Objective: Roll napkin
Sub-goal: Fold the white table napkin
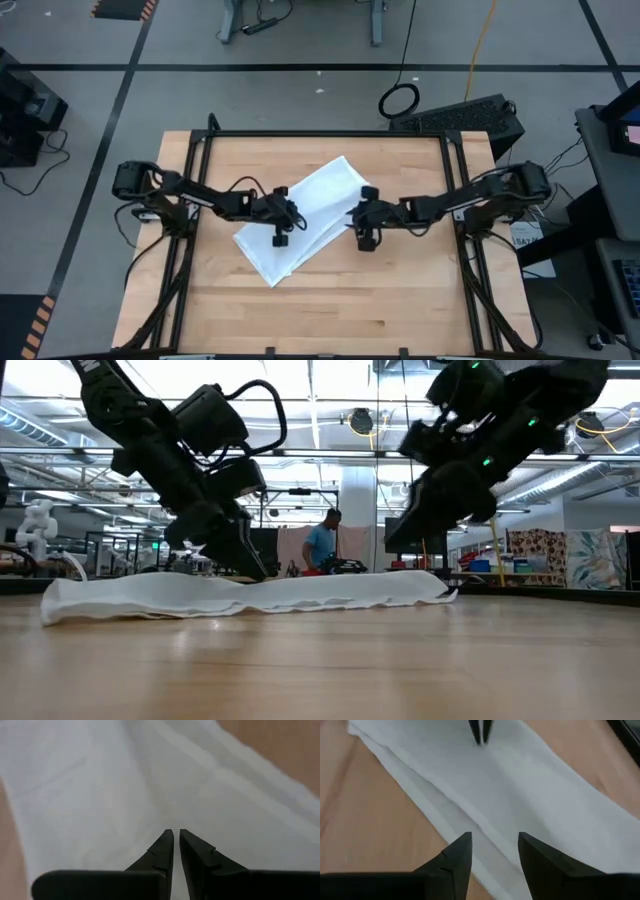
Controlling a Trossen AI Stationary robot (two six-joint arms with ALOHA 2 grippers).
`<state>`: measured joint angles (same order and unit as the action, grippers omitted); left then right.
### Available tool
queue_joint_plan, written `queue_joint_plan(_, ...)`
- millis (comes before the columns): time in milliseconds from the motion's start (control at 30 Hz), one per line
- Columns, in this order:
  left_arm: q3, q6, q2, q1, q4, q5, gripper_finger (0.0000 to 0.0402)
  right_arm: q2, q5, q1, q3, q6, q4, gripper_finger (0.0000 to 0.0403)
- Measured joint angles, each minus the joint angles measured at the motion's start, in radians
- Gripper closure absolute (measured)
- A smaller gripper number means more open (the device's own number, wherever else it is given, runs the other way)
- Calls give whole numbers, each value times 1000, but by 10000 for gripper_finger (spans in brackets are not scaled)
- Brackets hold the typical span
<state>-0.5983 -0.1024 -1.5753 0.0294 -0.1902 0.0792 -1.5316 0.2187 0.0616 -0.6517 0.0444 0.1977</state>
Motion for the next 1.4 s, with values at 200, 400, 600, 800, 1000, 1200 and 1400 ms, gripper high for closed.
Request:
queue_joint_plan(200,0,84,0,-89,-7,2,361,-151,-16,-10,-76,57,31,273)
queue_joint_plan(400,0,124,0,-151,-8,64,361,-286,-84,-9,-203,131,-26,280)
queue_joint_plan(600,0,146,0,-184,-11,110,361,-355,-90,-9,-259,181,-38,280)
queue_joint_plan(800,0,150,0,-202,-11,120,361,-374,-84,-9,-284,196,-30,284)
queue_joint_plan(1000,0,150,1,-205,-11,135,361,-375,-84,-9,-285,211,-49,336)
queue_joint_plan(1200,0,150,2,-205,-11,135,361,-375,-88,-9,-285,240,-51,398)
queue_joint_plan(1400,0,150,2,-205,-11,135,361,-369,-94,-7,-285,239,-61,401)
